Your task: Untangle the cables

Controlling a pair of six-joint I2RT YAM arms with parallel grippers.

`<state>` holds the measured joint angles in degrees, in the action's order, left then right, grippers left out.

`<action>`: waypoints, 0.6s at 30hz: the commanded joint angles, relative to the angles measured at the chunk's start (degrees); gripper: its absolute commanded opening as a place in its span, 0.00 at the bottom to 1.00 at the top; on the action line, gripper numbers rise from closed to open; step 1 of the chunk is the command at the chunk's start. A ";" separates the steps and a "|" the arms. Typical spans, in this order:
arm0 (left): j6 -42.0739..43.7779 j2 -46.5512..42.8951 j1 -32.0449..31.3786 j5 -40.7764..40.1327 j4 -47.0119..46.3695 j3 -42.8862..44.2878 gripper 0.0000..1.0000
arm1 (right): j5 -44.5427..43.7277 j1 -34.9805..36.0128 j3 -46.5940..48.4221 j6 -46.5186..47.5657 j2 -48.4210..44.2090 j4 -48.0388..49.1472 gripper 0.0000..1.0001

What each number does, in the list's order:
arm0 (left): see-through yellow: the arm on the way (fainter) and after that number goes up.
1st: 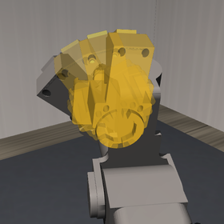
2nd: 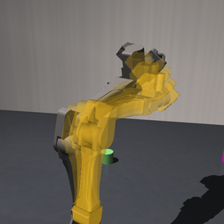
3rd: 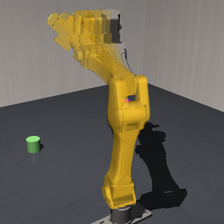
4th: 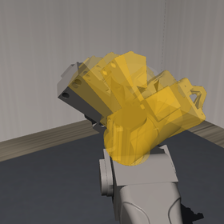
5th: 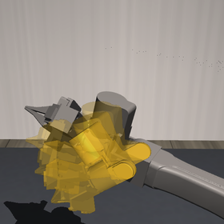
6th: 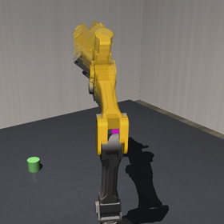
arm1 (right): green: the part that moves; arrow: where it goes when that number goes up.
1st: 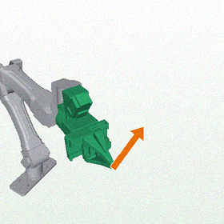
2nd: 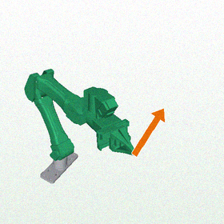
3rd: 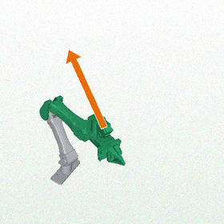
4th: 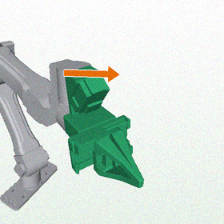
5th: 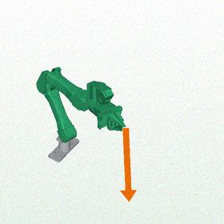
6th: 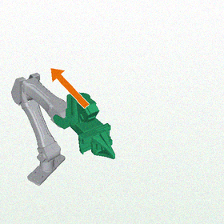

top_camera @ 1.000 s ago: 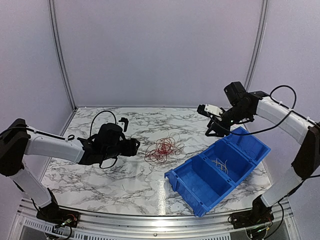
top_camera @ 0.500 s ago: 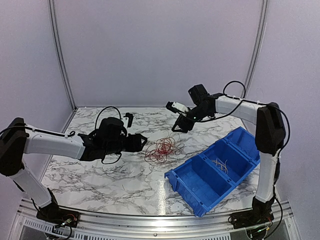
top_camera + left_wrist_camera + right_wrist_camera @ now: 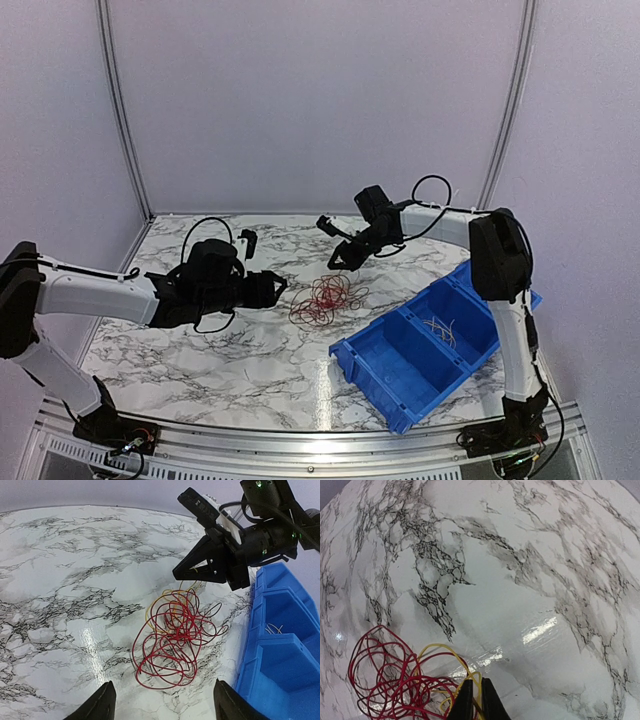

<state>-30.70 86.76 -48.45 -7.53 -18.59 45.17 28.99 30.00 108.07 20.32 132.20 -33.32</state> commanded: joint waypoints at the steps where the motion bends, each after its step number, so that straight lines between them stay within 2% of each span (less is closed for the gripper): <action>1: 0.01 2.82 -0.17 0.70 -0.95 1.49 0.70 | 4.31 0.28 -0.38 -3.05 -5.29 3.15 0.00; 7: 1.17 10.11 -0.25 2.22 -3.40 8.57 0.70 | 11.32 1.74 -1.96 -3.74 -13.42 2.89 0.00; 13: 4.02 16.06 -0.31 2.63 -8.32 14.88 0.70 | 16.58 5.62 1.22 -2.82 -20.18 -0.29 0.00; 18: 5.02 21.38 -0.26 3.21 -12.30 18.55 0.69 | 21.88 8.28 5.49 -2.72 -22.23 -2.56 0.00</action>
<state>-27.73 104.47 -48.45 -4.97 -25.74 61.17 44.47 36.51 108.81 17.56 111.28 -32.71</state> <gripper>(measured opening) 0.697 0.015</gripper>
